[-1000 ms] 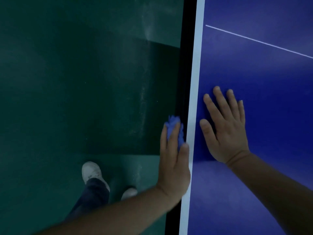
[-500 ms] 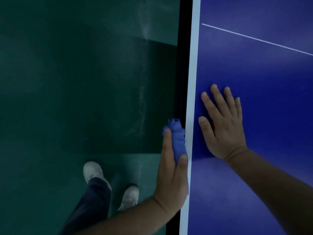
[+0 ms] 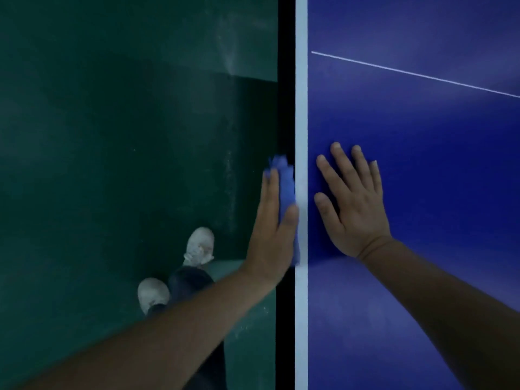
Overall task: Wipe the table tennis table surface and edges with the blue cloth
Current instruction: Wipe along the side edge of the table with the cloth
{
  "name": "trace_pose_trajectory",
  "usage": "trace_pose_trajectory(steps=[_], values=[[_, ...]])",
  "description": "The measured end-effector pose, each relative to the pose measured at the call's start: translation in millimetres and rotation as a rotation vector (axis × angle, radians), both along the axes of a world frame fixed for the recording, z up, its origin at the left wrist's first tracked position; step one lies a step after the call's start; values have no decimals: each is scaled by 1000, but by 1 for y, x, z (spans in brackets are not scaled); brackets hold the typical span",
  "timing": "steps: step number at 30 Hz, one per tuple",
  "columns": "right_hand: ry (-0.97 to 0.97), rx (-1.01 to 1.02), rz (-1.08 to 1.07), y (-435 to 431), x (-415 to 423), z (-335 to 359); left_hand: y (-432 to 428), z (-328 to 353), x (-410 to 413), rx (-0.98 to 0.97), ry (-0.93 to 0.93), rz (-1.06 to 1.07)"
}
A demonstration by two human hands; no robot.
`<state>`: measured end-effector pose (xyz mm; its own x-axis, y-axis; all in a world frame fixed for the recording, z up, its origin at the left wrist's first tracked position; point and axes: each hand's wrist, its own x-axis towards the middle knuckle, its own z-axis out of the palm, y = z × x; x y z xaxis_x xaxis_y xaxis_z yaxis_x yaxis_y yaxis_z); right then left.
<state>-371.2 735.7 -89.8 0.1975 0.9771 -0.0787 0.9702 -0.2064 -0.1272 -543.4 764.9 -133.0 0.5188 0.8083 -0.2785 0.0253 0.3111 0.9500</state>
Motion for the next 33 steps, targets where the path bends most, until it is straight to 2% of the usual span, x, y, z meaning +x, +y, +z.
trace_pose_trajectory(steps=[3,6,9,13,15,19,22,27,30,33], values=[[5,-1,3,1,0,1,-19,-2,-20,8,-26,-141],[9,-6,0,1,-1,2,19,-1,2,178,43,-88],[10,9,5,5,0,3,82,-7,41,236,168,-26],[51,79,40,54,15,10,145,4,73,123,110,88],[72,87,80,98,30,15,134,3,70,140,91,89],[30,-12,34,188,58,16,68,4,32,-18,71,-36],[-2,-72,-15,212,66,5,61,11,31,-33,105,-31],[39,3,-56,208,70,-2,182,5,92,195,113,56],[55,7,-124,209,68,1,256,4,124,142,98,101],[52,-19,-116,210,66,3,250,5,123,169,33,127]])
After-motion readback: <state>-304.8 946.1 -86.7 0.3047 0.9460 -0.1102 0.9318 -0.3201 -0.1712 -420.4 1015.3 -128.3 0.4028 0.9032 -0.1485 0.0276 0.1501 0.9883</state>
